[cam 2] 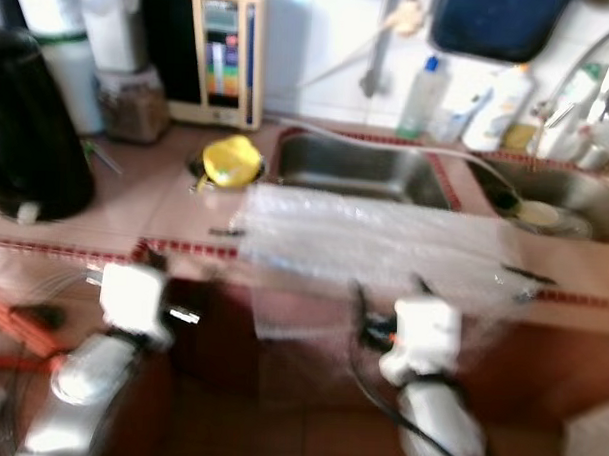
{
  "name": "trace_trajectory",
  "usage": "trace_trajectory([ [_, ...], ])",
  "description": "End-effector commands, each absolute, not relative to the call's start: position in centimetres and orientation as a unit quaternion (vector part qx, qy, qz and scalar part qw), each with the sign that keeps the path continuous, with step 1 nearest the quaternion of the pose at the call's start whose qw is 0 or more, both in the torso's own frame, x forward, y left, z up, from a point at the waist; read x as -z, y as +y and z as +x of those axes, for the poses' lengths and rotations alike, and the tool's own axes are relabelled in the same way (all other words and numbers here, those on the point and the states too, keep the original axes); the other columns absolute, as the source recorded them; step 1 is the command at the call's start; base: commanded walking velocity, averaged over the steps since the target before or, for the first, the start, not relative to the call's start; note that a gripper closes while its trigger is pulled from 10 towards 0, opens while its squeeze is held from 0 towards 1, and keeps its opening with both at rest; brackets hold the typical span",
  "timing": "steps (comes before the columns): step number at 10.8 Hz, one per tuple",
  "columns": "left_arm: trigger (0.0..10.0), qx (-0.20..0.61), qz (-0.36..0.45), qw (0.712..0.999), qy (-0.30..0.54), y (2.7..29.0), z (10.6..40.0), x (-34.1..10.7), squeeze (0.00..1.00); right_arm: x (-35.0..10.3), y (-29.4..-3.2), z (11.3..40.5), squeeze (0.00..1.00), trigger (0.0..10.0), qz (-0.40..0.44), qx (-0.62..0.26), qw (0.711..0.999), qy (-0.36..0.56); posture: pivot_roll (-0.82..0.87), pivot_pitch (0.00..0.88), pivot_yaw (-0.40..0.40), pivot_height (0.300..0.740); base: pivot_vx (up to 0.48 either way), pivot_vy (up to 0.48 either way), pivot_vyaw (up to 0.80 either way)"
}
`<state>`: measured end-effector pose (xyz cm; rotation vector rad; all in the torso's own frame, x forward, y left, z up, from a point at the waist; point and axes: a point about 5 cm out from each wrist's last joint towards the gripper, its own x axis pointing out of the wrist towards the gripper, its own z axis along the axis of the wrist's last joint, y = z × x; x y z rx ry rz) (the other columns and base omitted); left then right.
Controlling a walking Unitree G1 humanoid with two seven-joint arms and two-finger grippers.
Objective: Kitchen organization
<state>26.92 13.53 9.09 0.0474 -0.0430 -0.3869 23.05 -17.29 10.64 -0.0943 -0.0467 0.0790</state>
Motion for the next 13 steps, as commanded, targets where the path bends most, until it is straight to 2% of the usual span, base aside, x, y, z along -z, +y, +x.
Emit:
trace_trajectory([
  [1,10.0,0.177,0.030,0.984,-0.021,14.51,26.90,-9.29,0.00,-10.92,-16.87,23.16,0.00,10.0,-0.042,-0.046,0.998,-0.031,0.05,0.000,-0.078,0.740,0.000,-0.394,0.00],
  [11,10.0,0.176,0.037,0.984,-0.005,15.02,26.68,-8.85,0.00,-10.61,-16.45,22.84,0.00,10.0,-0.038,-0.046,0.998,-0.027,0.05,0.000,-0.066,0.740,0.000,-0.475,0.00],
  [13,10.0,0.168,0.042,0.985,-0.021,15.06,27.01,-9.58,0.00,-11.02,-16.27,23.01,0.00,10.0,-0.041,-0.049,0.997,-0.034,0.05,0.000,-0.066,0.740,0.000,-0.208,0.00],
])
